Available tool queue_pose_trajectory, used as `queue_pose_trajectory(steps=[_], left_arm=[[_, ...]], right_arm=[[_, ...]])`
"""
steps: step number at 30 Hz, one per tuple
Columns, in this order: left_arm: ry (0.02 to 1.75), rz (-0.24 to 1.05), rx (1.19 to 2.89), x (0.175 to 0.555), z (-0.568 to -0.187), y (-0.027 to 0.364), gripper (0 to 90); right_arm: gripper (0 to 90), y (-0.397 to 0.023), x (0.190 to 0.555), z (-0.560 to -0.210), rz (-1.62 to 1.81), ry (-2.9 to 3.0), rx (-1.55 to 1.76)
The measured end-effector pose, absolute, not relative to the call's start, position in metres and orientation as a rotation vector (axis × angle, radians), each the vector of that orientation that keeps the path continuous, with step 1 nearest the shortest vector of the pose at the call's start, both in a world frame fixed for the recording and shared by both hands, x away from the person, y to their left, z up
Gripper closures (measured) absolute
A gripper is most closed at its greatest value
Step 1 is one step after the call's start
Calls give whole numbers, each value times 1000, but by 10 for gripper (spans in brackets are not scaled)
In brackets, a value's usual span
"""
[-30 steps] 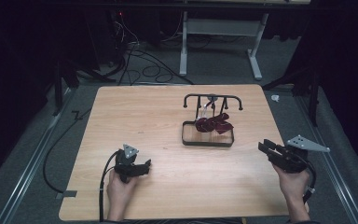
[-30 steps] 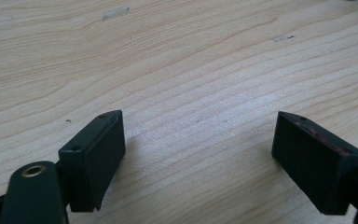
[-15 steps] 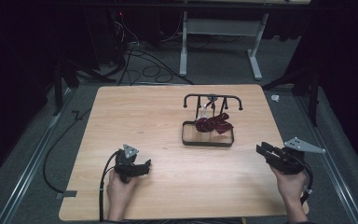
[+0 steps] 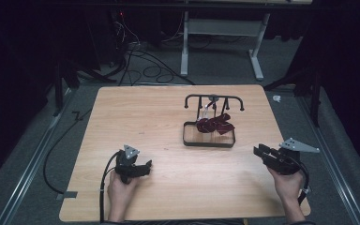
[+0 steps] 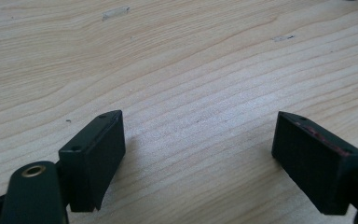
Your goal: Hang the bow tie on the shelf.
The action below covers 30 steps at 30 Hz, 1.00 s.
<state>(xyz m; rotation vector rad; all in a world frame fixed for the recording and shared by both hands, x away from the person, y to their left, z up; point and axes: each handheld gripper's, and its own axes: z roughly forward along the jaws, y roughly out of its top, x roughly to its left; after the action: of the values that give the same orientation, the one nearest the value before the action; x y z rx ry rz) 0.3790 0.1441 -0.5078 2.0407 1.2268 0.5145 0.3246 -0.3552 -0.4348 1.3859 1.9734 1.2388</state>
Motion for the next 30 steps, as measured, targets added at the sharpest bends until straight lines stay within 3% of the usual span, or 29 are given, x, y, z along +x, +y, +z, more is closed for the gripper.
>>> queue_pose_trajectory(steps=[30], left_arm=[[1227, 514, 2041, 379, -508, 144, 176]], right_arm=[[687, -344, 346, -467, 1149, 2029, 1452]])
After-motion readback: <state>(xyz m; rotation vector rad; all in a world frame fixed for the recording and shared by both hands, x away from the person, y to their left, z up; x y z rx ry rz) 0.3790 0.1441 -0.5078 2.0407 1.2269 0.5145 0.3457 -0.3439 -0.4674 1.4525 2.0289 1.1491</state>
